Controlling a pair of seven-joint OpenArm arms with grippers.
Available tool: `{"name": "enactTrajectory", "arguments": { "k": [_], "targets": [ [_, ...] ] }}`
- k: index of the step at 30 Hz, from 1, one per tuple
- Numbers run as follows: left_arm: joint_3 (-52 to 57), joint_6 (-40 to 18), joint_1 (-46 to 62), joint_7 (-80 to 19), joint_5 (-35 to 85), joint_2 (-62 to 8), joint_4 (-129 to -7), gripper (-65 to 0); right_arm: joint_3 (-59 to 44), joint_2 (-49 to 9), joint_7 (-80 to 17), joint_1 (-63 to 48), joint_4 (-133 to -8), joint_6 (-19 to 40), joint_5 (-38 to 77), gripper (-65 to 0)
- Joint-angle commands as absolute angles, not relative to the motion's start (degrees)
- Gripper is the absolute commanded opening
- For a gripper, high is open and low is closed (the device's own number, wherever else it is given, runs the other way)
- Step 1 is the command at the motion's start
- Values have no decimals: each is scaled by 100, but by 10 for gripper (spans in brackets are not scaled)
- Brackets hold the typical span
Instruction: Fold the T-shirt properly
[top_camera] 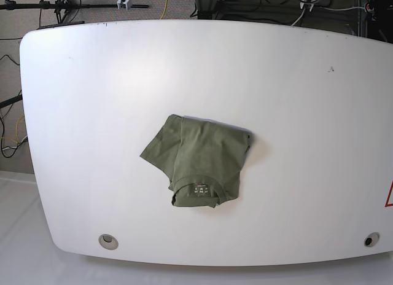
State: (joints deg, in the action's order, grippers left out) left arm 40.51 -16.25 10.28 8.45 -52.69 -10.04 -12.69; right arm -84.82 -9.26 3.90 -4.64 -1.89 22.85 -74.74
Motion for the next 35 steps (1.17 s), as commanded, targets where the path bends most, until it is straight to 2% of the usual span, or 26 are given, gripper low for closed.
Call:
{"name": "enactTrajectory", "arguments": {
  "k": [1, 15, 22, 35],
  "targets": [
    [3846, -1543, 927, 848, -5270, -1015, -1033, -650, -8500, -831, 382, -444, -215, 2308, -7644, -650],
    [3064, -840, 338, 848, -5288, -1007, -66, -650, -8500, -708, 365, -259, -224, 2290, -7802, -650],
    [2949, -831, 321, 848, -5288, -1007, -57, -650, -8500, -708, 365, -259, -215, 1982, -7802, -650],
    [2932, -831, 154, 840, -5305, -1007, -40, -650, -8500, -699, 374, -259, -198, 1956, -7793, -650]
  ]
}}
